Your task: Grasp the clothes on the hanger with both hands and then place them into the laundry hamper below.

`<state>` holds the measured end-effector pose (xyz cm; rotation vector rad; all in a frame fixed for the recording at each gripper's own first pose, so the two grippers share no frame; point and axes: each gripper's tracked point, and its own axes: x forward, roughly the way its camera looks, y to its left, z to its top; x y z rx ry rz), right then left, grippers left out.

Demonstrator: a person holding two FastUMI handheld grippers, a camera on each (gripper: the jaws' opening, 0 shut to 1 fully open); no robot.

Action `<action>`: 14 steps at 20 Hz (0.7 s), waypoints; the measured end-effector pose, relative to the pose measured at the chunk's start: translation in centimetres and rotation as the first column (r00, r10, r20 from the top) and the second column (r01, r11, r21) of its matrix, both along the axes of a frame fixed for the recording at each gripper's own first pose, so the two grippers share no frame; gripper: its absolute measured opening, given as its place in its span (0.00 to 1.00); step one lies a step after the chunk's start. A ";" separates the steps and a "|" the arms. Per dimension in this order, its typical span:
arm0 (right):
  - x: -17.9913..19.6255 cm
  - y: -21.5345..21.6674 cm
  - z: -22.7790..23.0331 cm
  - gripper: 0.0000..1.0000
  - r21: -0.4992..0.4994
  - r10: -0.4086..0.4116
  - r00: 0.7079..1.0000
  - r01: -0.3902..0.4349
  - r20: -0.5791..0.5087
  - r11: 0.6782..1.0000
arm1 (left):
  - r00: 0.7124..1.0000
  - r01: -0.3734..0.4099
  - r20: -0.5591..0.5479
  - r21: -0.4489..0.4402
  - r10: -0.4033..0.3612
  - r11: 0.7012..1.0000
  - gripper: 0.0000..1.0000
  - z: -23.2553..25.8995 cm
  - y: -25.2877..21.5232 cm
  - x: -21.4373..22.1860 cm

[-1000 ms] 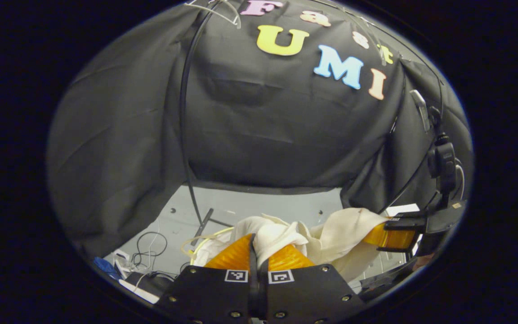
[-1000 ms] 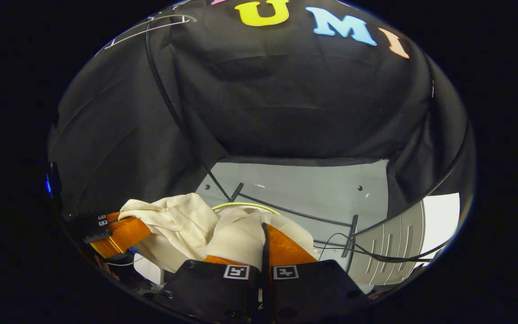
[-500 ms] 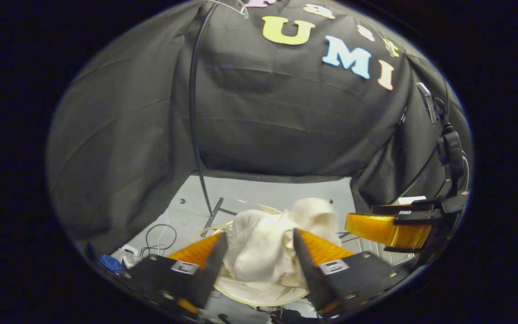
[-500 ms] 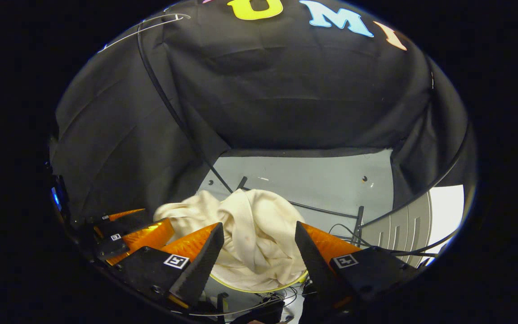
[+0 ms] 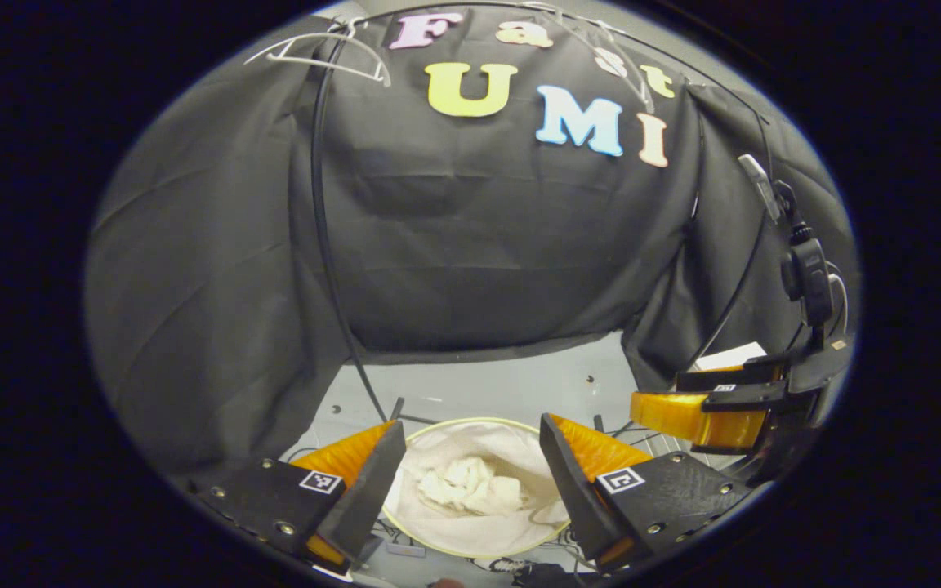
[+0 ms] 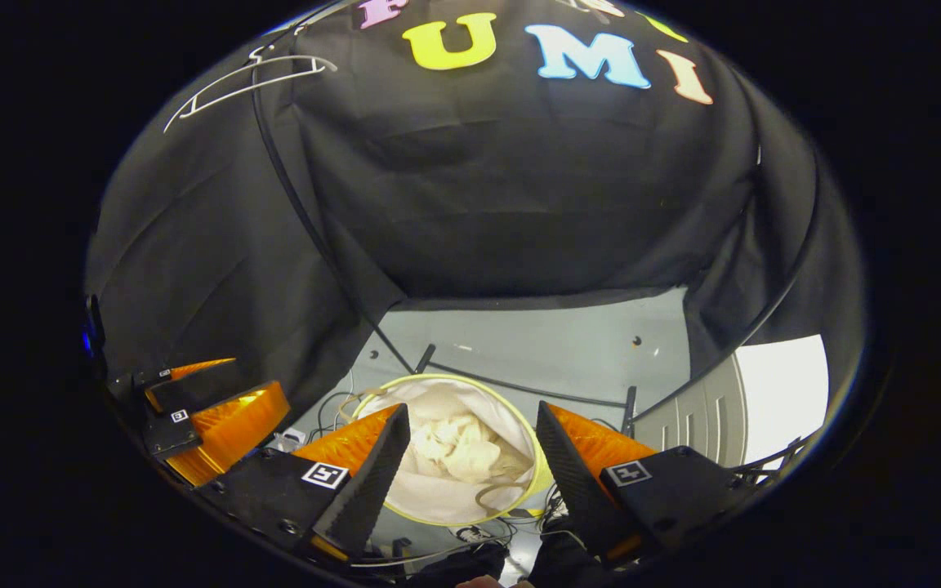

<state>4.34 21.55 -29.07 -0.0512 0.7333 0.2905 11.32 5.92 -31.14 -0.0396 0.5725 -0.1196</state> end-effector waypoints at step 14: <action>-0.9 -13.8 19.9 0.98 0.109 -0.107 0.890 0.065 0.443 0.992 | 0.905 -0.146 0.409 0.042 0.116 0.988 0.96 26.0 -4.0 -4.0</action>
